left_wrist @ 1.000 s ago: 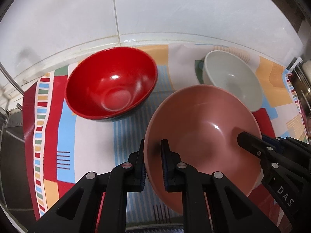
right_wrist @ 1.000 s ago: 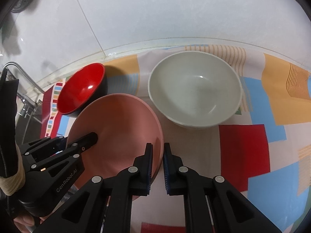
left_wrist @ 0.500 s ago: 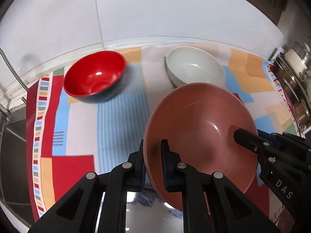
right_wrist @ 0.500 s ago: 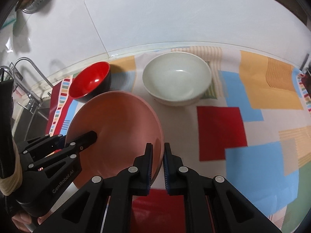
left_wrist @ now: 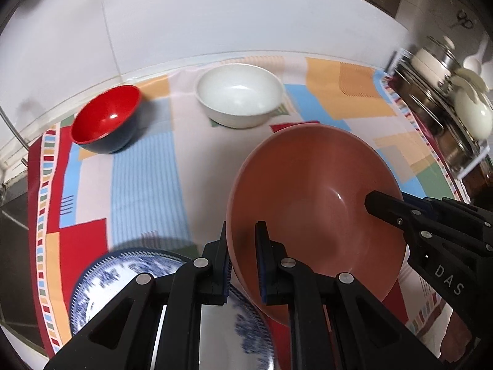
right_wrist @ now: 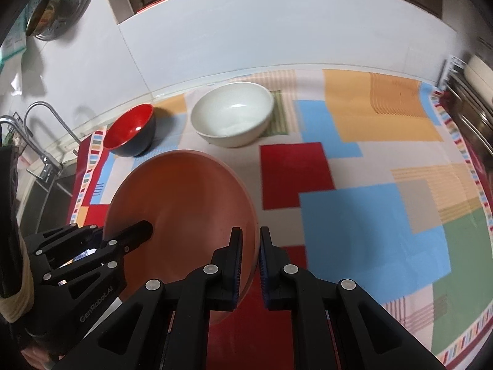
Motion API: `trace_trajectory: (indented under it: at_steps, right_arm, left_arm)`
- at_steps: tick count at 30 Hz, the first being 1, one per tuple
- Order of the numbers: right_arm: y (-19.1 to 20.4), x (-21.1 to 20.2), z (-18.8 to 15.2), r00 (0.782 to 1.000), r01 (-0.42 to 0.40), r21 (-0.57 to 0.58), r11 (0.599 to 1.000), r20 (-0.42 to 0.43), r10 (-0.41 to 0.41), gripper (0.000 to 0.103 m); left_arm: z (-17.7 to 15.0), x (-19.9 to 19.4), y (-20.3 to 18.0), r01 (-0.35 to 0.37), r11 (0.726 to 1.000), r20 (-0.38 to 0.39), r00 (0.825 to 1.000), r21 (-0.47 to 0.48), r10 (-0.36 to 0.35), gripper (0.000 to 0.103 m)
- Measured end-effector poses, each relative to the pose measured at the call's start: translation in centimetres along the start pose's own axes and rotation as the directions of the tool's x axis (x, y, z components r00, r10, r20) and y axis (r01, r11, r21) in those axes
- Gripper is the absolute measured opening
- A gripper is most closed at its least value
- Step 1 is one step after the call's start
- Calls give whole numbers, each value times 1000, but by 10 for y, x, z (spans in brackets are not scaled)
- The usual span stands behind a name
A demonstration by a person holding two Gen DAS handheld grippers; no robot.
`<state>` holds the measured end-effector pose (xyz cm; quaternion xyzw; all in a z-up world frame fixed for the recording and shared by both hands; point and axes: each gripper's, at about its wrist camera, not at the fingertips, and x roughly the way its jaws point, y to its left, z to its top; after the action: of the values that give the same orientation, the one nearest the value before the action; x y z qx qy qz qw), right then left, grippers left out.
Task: Organize plates and bowls
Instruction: 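Carry the pink bowl with both tools and lower it onto the plate stack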
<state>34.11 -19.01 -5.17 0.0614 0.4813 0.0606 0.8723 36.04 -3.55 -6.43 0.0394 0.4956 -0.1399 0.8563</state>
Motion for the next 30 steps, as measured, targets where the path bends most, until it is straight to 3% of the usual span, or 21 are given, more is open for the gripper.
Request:
trace_trajectory:
  at_steps: [30]
  right_arm:
    - [-99, -4, -56, 994, 72, 148, 986, -96, -58, 12]
  left_arm:
    - [-29, 45, -98, 77, 993, -138, 988, 88, -64, 15]
